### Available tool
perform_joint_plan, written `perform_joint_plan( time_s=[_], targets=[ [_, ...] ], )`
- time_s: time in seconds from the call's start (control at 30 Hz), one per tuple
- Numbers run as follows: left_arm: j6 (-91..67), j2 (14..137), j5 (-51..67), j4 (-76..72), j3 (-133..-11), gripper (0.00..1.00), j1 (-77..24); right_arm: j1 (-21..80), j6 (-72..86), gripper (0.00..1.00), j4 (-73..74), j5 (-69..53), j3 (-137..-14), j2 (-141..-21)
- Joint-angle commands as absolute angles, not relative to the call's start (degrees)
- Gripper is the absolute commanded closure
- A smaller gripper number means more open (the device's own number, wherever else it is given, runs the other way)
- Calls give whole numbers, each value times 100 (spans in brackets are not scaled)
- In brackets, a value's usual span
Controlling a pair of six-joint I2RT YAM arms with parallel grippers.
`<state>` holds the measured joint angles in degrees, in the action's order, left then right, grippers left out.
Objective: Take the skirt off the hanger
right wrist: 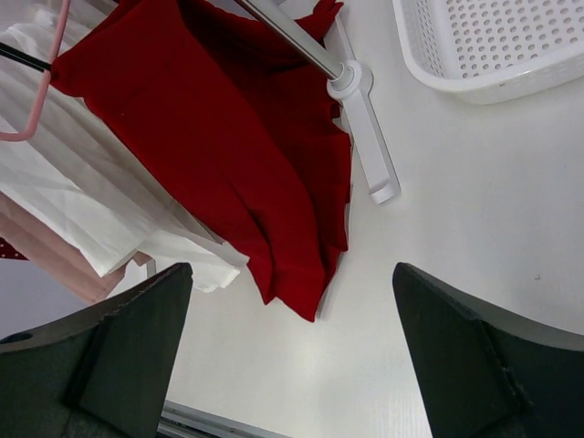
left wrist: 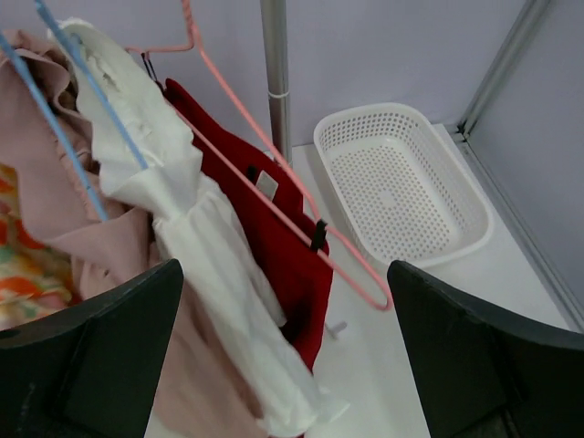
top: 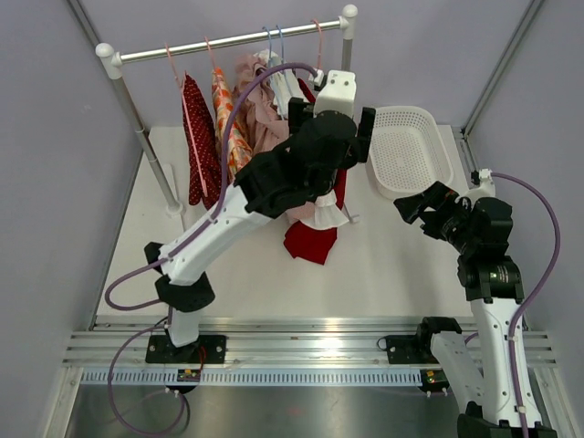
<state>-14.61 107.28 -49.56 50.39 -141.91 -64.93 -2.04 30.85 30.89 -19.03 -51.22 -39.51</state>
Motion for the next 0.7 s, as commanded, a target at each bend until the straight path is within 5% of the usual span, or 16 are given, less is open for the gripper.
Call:
perform_joint_plan(
  time_s=[0.0,0.53,0.63,0.67],
  targets=[
    [-1098,11012,-4519,4299,-14609,1,-5986,-228,2936,1,2944,-1978,-5423,-3955],
    [-1644,11803,-3261,3059,-14388,7,-5080,-229,2900,1,3120,-2101,-5247,-3744],
    [-1722,11909,-3278,2988,-14379,20,-5036,-229,2883,1,3103,-2101,-5194,-3753],
    [-1827,11918,-3313,3006,-14362,39,-4984,-229,2883,1,3094,-2101,-5177,-3770]
  ],
)
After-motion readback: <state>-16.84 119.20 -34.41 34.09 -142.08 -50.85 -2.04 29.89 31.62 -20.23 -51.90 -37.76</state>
